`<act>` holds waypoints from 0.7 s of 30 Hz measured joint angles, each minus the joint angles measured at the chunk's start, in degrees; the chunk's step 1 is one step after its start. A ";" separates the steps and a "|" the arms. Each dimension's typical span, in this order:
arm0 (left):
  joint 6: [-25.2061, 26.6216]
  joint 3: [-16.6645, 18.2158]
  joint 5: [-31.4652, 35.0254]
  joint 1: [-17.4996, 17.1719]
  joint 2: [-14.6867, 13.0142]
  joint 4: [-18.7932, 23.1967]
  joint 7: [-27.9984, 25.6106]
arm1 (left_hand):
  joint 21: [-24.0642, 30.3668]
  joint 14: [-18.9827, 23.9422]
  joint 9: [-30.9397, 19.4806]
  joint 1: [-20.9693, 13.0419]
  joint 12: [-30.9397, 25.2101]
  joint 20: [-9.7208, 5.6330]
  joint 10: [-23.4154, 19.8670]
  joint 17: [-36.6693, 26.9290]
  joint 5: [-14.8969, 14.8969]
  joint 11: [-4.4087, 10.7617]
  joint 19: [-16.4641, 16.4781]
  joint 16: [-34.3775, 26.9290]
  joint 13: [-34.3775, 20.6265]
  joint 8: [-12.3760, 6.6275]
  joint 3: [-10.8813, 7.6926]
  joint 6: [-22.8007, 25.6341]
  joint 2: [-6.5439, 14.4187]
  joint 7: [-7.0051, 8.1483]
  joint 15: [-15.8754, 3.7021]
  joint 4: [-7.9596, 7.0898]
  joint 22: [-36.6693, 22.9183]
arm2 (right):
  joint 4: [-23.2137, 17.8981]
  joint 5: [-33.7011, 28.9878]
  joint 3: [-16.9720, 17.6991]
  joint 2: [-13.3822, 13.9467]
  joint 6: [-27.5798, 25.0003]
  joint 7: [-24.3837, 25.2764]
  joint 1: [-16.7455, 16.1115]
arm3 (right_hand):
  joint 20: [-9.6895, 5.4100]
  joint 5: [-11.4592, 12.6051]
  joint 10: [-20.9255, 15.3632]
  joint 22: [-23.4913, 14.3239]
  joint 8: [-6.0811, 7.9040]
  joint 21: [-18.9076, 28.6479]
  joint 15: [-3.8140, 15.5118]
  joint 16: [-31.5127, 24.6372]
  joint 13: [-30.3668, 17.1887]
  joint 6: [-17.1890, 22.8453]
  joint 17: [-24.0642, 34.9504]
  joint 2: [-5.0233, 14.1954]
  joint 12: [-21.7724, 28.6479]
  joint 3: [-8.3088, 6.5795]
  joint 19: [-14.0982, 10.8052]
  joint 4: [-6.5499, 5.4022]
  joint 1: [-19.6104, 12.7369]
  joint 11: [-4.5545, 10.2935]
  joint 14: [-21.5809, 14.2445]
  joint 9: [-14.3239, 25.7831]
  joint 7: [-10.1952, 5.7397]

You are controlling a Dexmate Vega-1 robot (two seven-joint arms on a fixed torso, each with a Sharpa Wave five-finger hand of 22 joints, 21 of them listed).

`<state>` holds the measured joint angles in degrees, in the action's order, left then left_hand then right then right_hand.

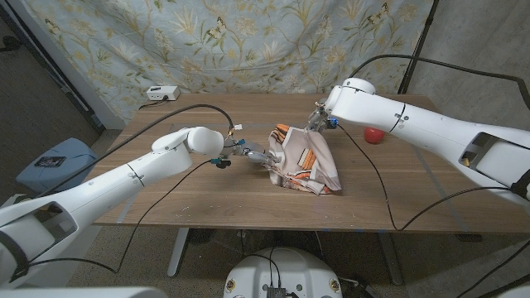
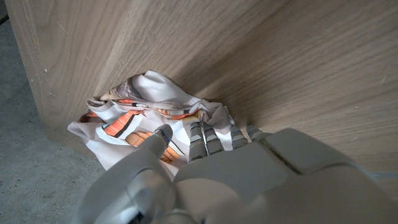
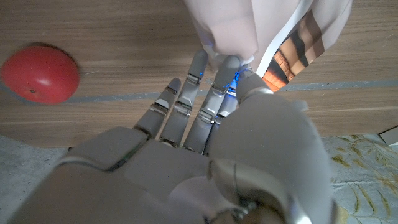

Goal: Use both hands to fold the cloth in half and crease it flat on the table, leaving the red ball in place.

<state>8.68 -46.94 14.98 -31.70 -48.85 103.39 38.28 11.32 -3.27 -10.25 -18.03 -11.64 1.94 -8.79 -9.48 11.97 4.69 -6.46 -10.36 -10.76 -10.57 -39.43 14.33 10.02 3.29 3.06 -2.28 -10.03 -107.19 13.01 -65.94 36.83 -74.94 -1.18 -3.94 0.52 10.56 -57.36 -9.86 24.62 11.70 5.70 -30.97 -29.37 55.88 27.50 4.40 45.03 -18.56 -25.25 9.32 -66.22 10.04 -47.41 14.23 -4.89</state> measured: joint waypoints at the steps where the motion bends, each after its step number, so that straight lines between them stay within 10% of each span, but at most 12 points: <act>1: -0.02 0.00 -0.08 0.00 0.00 0.00 -0.03 | 0.00 0.00 0.00 0.00 0.01 0.00 0.00 0.02 0.00 0.00 0.00 0.00 0.00 0.00 0.00 0.00 0.00 0.00 0.00 0.00 0.00 | 0.42 0.00 -0.22 -0.25 0.00 0.00 0.36 | 0.00 0.00 0.00 0.00 0.00 0.00 0.00 0.00 0.00 -0.12 0.00 0.00 0.00 0.00 0.00 0.00 0.00 0.00 0.00 0.00 0.12; 21: 0.17 0.41 -0.84 -1.34 -0.32 0.48 -0.90 | 0.18 -0.02 -0.04 -0.22 0.06 0.08 0.01 -0.01 0.00 0.00 -0.31 0.37 -0.01 0.02 0.16 -0.21 -0.22 0.20 0.00 0.64 0.07 | 5.02 0.26 -2.22 -3.36 2.41 -3.86 3.96 | 0.20 -0.01 0.00 0.00 0.00 -0.26 0.00 0.35 -0.11 -0.01 -0.01 0.38 -0.04 0.56 -0.20 0.07 -0.83 -0.01 0.00 0.03 0.42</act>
<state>8.85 -46.53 14.14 -33.04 -49.17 103.86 37.38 11.50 -3.28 -10.29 -18.25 -11.58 2.02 -8.78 -9.49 11.97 4.69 -6.77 -9.99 -10.78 -10.55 -39.27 14.12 9.80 3.49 3.06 -1.64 -9.96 -102.17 13.27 -68.16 33.47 -72.53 -5.03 0.02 0.72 10.55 -57.36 -9.86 24.62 11.43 5.69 -30.62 -29.49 55.87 27.49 4.78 45.00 -18.00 -25.44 9.39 -67.05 10.03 -47.41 14.26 -4.47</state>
